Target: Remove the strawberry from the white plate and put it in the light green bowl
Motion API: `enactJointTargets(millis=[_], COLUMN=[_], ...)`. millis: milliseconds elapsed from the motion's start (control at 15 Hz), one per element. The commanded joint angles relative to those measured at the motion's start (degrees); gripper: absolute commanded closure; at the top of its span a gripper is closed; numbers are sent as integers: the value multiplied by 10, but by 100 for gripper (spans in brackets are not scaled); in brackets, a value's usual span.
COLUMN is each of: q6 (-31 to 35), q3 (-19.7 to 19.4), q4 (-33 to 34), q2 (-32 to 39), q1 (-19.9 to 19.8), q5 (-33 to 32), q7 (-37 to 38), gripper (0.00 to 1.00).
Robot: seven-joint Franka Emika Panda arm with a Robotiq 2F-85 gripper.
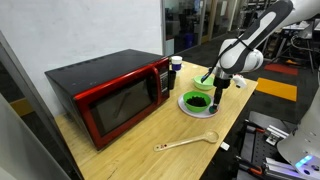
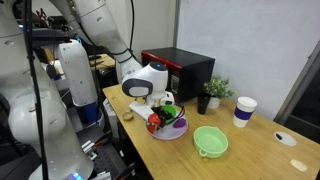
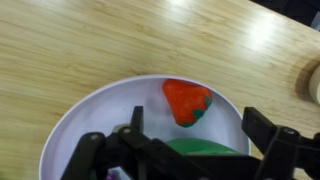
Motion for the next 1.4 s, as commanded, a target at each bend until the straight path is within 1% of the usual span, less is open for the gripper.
enactJointTargets(millis=[0,400,467,600,667,733,800,867,1000,1200,1267,1333], q6=[21,41,47,55,57,61,63,65,63,60,62,61], q3=[13,32,28,29,29,29,29,29,28,27,27,27], q4=[0,0,0,0,0,0,0,0,0,2,2,3], q2=[21,48,53,60,62,65,68,69,70,64,64,62], q1=[6,3,11,12,13,14,15,16,16,18,19,19], q5=[38,67,72,79,81,85,87,90,93,99,102,100], q7=[-16,-17,-19,-20,-19,-19,-19,-20,-19,-21,-23,-22], gripper=[0,0,0,0,3,26,27,30,45,64,72,75])
